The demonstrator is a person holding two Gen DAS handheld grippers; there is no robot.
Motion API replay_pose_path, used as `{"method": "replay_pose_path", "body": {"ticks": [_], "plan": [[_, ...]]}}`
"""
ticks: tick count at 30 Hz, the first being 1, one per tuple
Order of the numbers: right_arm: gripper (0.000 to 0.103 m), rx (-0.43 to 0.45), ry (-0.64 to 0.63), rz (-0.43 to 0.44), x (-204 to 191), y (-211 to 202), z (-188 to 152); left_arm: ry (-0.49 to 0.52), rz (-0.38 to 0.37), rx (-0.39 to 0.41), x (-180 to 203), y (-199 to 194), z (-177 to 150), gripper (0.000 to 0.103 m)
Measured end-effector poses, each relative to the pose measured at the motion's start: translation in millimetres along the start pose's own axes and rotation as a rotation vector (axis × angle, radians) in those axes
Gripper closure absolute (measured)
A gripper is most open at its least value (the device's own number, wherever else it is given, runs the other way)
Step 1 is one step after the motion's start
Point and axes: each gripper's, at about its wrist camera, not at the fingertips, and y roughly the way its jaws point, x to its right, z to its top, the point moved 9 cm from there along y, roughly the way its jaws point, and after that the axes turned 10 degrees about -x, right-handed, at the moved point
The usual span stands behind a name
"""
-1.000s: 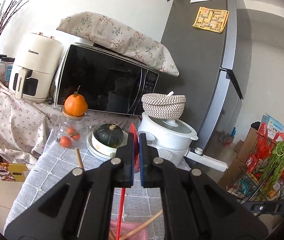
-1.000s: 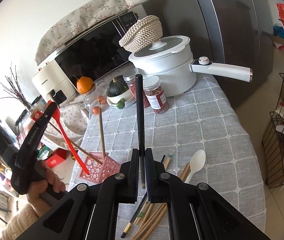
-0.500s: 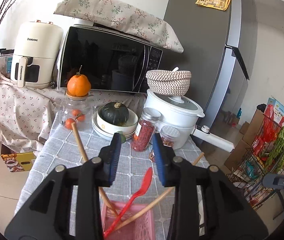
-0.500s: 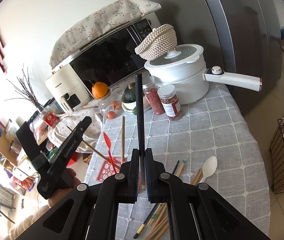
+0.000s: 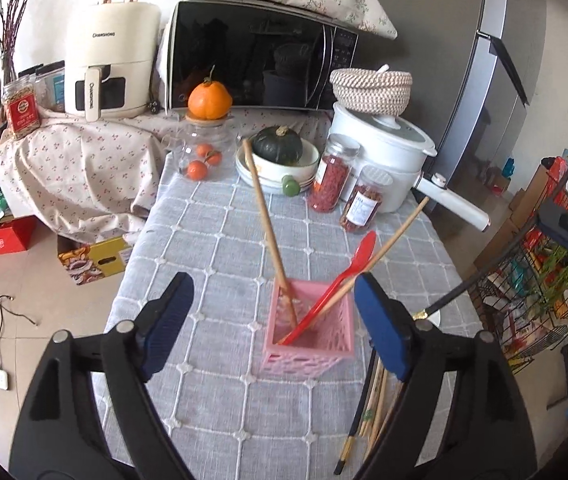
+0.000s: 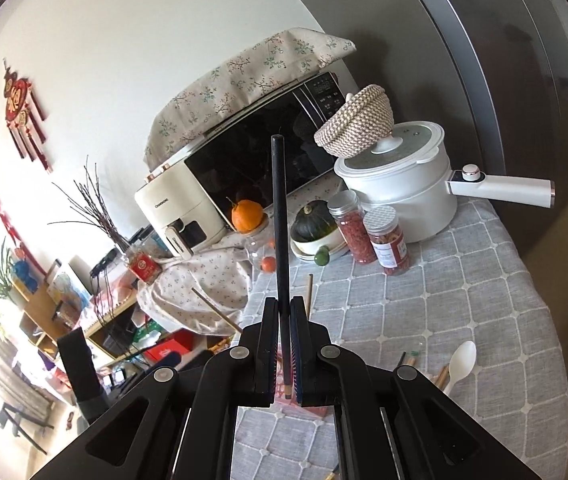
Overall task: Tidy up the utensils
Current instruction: 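Lower the black chopstick into the pink basket and open the right tool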
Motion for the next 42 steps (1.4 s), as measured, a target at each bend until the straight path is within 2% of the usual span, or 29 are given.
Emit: {"method": "replay_pose_path", "body": {"ticks": [5, 8, 12, 20, 24, 33, 42], "plan": [[0.097, 0.01, 0.018, 0.023, -6, 19, 1, -0.008, 0.004, -0.066, -13, 9, -19, 0.02], [0.097, 0.015, 0.009, 0.008, -8, 32, 0, -0.002, 0.014, -0.1, -19, 17, -30, 0.02], [0.097, -0.019, 0.002, -0.024, -7, 53, -6, 0.013, 0.019, -0.143, -22, 26, -39, 0.02], [0.097, -0.108, -0.013, -0.076, -1, 89, -25, 0.014, -0.001, -0.166, -20, 29, -42, 0.02], [0.093, -0.097, -0.023, -0.041, -7, 92, -25, 0.02, -0.007, -0.169, -17, 30, -43, 0.02], [0.056, -0.041, -0.022, 0.014, -7, 56, -16, 0.057, -0.028, -0.195, 0, 37, -48, 0.02], [0.035, 0.036, 0.006, -0.011, 29, 0, -9, 0.105, -0.047, -0.228, 29, 44, -59, 0.02]]}}
